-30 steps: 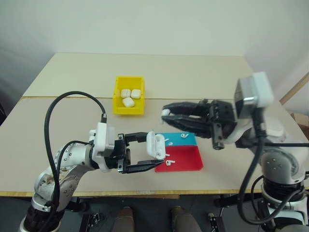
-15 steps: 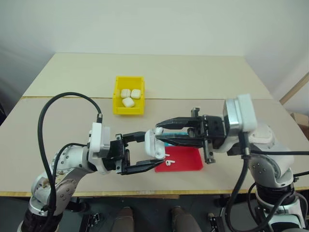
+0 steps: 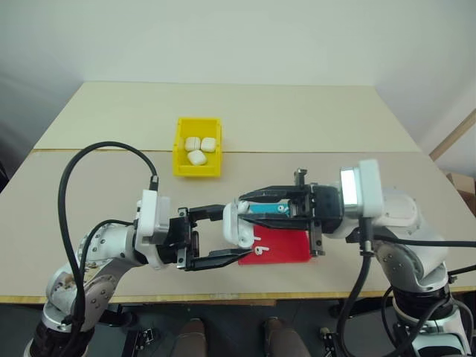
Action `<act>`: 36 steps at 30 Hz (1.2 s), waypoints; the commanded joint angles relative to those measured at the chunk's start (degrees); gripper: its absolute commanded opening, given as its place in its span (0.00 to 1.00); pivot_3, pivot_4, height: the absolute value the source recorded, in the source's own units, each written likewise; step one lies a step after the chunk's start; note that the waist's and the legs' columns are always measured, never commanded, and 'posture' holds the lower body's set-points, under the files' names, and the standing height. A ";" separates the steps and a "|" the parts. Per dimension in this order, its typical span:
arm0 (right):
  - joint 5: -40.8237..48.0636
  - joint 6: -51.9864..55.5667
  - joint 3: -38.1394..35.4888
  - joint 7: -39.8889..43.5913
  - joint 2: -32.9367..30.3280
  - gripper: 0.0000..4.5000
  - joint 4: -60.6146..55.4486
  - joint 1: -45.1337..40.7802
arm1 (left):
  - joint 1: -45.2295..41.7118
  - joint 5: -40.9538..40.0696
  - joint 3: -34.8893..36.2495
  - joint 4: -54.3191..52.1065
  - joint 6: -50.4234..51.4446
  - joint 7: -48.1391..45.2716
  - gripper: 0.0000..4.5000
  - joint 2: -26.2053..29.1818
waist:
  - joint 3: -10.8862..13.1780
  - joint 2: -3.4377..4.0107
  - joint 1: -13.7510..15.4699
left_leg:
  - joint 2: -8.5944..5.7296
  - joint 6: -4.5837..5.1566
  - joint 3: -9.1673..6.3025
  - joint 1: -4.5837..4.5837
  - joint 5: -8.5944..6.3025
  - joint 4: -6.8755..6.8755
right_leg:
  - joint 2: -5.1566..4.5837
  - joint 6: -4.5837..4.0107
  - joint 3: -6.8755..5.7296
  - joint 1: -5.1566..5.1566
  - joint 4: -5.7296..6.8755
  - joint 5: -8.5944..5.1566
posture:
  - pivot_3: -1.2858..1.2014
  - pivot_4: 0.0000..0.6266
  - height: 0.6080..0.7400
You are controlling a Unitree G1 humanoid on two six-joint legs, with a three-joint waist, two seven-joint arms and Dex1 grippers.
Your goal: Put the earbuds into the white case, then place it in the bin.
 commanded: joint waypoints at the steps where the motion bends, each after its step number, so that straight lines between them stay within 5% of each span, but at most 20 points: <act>1: -1.02 -2.74 0.09 0.95 -0.39 0.27 -0.76 0.16 | -0.76 -1.02 0.61 -0.84 -0.56 -0.37 0.62 0.20 | 0.00 0.00 0.01 | 0.00 0.00 0.00 0.00 0.00 0.00 | 0.00 0.00 0.00 0.00 0.00 0.00 | 0.52 0.24 1.00; 13: -3.52 -5.73 0.51 2.29 -0.59 0.27 -0.50 1.11 | -0.89 -0.71 0.35 -0.78 -0.66 -0.32 0.62 -0.07 | 0.00 0.00 0.01 | 0.00 0.00 0.00 0.00 0.00 0.00 | 0.00 0.00 0.00 0.00 0.00 0.00 | 0.52 0.24 1.00; 19: -3.69 -5.83 0.45 2.50 -1.19 0.63 -0.69 1.26 | -0.95 -0.56 0.11 -0.73 -0.58 -0.17 0.62 -0.22 | 0.00 0.00 0.01 | 0.00 0.00 0.00 0.00 0.00 0.00 | 0.00 0.00 0.00 0.00 0.00 0.00 | 0.52 0.24 1.00; 29: 1.13 -3.61 -6.24 1.41 -4.52 0.63 2.53 -0.42 | 0.43 0.67 1.21 0.82 -1.34 -1.18 0.62 0.81 | 0.00 0.00 0.04 | -0.01 0.00 0.00 0.00 0.00 0.00 | -0.01 0.00 0.00 0.01 0.00 0.00 | 0.52 0.24 1.00; 36: -4.80 7.23 -1.44 4.35 -17.30 0.63 8.93 -7.28 | 7.07 1.05 11.03 5.45 -3.56 -7.92 0.62 7.30 | 0.02 0.03 -0.38 | 0.03 0.00 0.06 0.02 0.00 -0.02 | 0.01 -0.04 0.03 -0.05 -0.01 -0.02 | 0.52 0.24 1.00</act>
